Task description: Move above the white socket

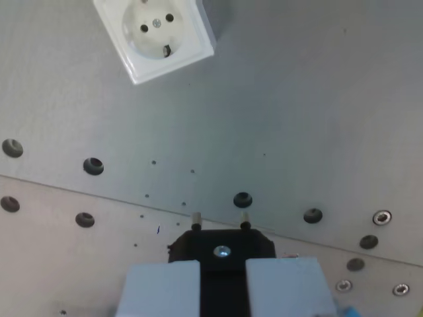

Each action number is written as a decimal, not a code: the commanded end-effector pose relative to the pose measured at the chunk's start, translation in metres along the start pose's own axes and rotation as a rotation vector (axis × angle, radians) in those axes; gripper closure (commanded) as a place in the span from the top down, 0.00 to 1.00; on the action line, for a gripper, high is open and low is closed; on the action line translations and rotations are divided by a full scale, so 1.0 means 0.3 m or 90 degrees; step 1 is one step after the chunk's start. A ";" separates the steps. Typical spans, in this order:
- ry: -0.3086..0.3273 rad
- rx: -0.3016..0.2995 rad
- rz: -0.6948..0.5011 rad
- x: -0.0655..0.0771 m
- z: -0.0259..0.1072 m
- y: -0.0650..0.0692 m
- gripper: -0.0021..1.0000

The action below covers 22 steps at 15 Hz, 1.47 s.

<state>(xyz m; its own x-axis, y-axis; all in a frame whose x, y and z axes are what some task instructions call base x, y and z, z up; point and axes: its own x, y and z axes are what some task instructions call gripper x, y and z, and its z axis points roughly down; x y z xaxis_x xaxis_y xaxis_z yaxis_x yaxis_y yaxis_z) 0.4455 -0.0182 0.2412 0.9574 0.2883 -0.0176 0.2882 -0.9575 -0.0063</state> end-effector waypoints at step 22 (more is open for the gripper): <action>0.029 0.002 -0.001 0.135 0.368 -0.043 0.00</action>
<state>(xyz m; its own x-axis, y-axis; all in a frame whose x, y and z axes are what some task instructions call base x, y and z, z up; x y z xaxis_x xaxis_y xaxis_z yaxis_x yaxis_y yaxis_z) 0.4715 0.0023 0.1347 0.9517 0.3069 0.0010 0.3069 -0.9517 0.0008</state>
